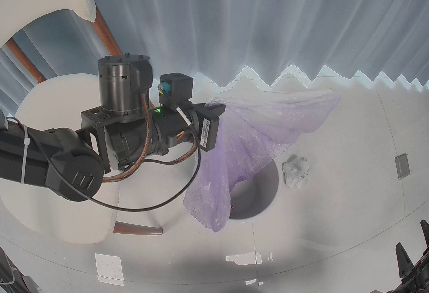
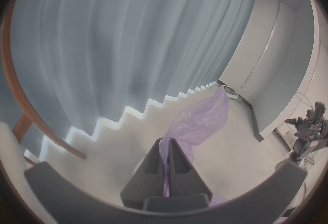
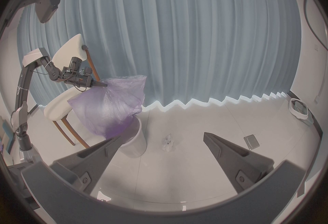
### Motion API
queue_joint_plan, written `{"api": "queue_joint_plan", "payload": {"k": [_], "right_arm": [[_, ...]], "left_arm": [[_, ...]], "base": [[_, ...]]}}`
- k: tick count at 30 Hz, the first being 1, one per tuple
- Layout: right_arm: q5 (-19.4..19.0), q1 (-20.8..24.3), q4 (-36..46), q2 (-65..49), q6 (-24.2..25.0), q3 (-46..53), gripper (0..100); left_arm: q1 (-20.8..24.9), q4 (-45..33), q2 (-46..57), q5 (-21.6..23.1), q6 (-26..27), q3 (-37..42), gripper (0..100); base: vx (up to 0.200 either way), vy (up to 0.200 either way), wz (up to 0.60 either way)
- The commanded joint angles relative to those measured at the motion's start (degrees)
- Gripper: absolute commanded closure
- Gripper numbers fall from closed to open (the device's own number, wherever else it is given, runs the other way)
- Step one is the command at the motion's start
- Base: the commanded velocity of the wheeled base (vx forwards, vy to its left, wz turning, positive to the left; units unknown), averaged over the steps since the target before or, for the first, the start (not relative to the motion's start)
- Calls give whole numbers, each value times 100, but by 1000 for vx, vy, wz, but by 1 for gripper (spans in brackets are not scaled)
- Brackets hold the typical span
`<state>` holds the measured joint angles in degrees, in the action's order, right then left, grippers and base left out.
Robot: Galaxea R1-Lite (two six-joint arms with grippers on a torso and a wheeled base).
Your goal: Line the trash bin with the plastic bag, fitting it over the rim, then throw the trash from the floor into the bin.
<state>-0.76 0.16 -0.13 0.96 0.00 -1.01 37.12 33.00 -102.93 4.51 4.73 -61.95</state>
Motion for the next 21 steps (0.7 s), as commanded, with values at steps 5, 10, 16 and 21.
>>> {"api": "queue_joint_plan", "payload": {"k": [5,10,16,21], "right_arm": [[-4,2,5,-96,-18,101,0],[-4,2,5,-96,-35,101,0],[-12,2,13,-96,-97,92,0],[-21,2,13,-96,-158,92,0]], "left_arm": [[58,57,-254,-135,239,148,100],[76,84,-483,-108,248,192,100],[76,84,-606,-108,204,131,100],[41,145,-580,-126,98,78,100]], "base": [[0,0,0],[0,0,0],[0,0,0],[0,0,0]]}}
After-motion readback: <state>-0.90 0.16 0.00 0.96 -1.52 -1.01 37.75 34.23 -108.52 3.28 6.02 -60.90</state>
